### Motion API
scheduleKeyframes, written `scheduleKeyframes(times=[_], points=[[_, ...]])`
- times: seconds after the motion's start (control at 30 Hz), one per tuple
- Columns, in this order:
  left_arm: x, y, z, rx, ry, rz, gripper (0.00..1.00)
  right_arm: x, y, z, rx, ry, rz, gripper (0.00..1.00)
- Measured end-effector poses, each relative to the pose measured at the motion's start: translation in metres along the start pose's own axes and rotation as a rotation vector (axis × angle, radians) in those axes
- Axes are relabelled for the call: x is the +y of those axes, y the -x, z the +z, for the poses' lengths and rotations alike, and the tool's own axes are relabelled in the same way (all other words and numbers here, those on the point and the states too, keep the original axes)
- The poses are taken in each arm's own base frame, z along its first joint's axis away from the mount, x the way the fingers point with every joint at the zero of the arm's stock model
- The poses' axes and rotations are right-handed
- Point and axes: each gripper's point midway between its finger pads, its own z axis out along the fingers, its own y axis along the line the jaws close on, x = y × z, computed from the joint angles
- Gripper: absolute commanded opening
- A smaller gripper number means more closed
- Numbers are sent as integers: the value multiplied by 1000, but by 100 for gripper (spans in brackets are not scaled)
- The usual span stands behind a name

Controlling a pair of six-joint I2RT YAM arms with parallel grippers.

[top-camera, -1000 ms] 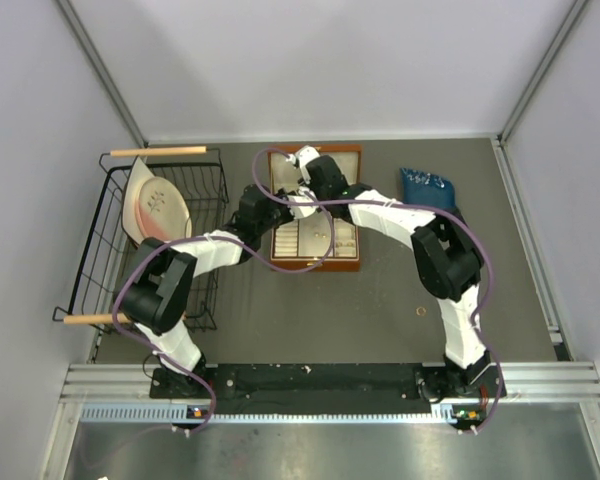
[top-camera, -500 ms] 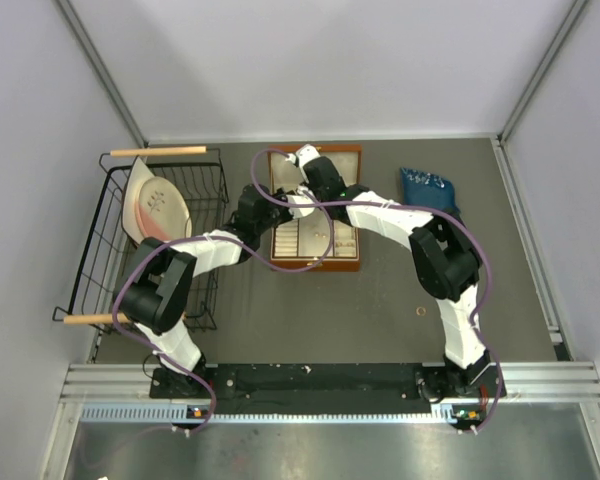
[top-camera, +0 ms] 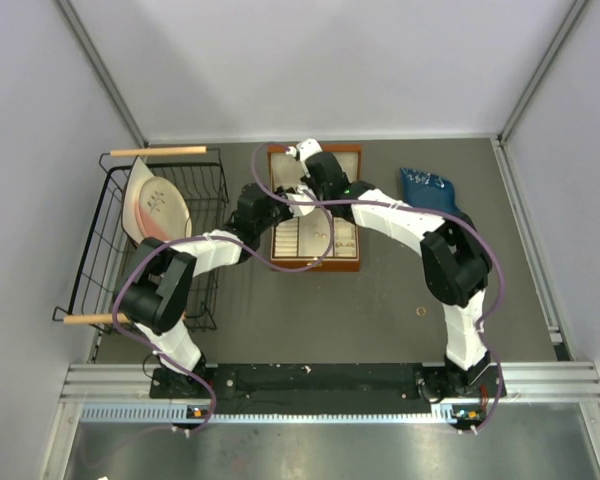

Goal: Organize the mixed jewelry

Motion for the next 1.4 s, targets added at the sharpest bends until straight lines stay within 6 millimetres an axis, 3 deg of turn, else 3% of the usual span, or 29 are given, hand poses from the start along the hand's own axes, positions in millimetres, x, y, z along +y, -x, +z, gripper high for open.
scheduleKeyframes(times=[0.23, 0.47, 0.93, 1.4], points=[[4, 3, 1, -10, 10, 26, 30, -8, 23, -22, -50, 8, 27, 0], [4, -1, 9, -4, 4, 58, 42, -7, 21, -23, -38, 18, 21, 0], [10, -5, 20, 7, 25, 127, 52, -7, 21, -24, -34, 24, 9, 0], [18, -2, 31, -12, 49, 179, 52, -15, 18, -22, -25, 5, 15, 0]])
